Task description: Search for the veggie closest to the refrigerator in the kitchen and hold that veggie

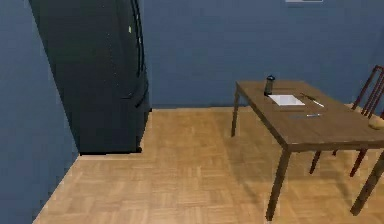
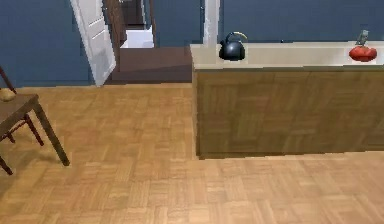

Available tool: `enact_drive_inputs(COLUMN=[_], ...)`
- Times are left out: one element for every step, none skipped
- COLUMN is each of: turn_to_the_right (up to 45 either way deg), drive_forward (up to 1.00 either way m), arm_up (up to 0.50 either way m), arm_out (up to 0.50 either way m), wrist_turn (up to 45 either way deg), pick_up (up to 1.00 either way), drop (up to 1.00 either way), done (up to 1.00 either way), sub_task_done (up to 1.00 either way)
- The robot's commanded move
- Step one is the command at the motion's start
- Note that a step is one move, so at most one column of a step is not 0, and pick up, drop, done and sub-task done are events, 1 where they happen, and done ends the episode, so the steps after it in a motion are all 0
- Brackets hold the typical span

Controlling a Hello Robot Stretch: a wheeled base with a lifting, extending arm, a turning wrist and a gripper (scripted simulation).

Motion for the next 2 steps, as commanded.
enact_drive_inputs(turn_to_the_right=[0.0, -6.0], drive_forward=[0.25, 0.0], arm_up=[0.0, 0.0], arm_out=[0.0, 0.0], wrist_turn=[0.0, 0.0], pick_up=[0.0, 0.0], drop=[0.0, 0.0], done=[0.0, 0.0], sub_task_done=[0.0, 0.0])
